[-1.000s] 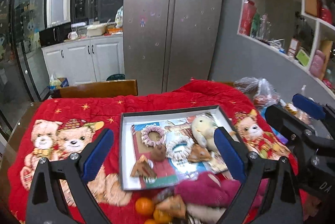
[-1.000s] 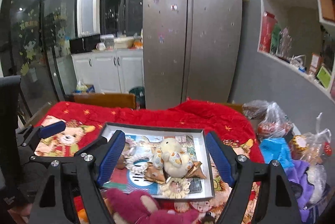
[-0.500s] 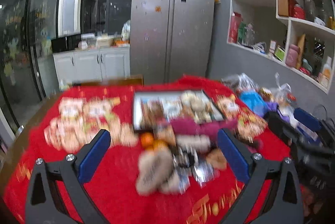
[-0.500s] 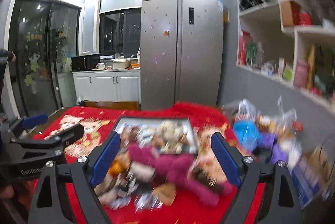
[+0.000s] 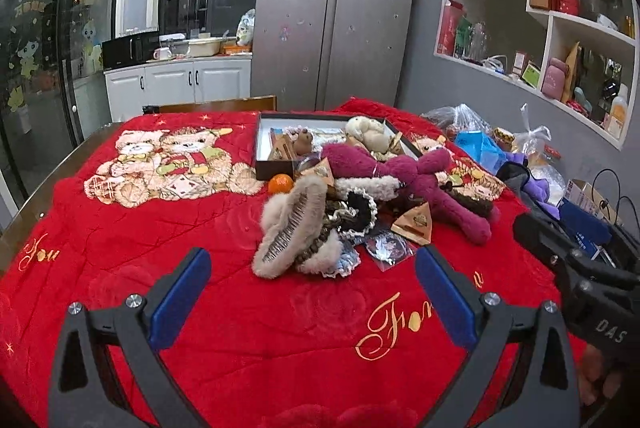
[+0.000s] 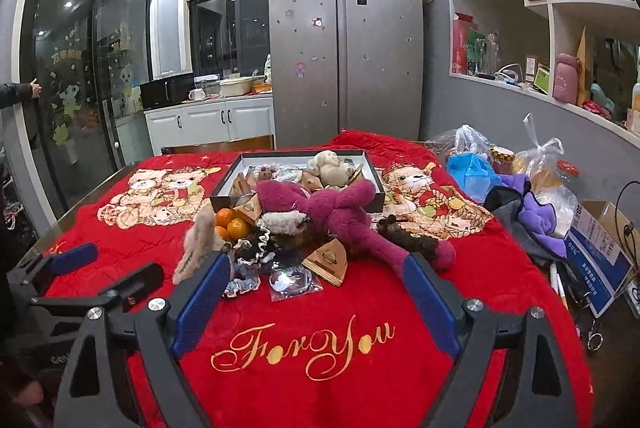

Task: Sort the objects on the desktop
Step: 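Withdraw both open tools from the box back toward the pile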

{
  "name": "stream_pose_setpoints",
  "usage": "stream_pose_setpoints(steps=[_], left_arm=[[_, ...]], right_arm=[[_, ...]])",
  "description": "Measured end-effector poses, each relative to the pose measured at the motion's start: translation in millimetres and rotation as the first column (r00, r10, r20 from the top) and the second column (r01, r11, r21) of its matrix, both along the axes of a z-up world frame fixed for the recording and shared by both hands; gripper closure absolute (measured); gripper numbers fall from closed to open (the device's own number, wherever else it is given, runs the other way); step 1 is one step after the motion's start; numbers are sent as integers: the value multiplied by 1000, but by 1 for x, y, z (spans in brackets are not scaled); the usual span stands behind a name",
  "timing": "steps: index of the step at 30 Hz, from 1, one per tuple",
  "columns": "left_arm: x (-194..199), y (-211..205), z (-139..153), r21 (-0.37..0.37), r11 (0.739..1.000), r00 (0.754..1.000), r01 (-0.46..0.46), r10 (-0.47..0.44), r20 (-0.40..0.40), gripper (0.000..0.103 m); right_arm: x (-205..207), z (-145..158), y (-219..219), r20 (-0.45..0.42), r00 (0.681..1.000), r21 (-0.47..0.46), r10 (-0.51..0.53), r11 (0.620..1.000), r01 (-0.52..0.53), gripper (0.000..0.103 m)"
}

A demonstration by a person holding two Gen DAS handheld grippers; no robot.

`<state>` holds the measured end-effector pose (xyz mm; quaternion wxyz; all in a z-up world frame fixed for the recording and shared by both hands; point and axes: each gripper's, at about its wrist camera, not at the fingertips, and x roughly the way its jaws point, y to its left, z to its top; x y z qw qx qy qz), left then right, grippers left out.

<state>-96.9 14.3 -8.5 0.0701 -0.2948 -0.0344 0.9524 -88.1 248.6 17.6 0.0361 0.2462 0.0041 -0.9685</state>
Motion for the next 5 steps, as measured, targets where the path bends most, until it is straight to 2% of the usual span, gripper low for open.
stream_pose_setpoints(steps=[5], left_arm=[[1,-6,4,-14,1000,1000,-13,13,-26,0]], right_arm=[[-3,-4,3,17,1000,-2,-11,1000,11,13]])
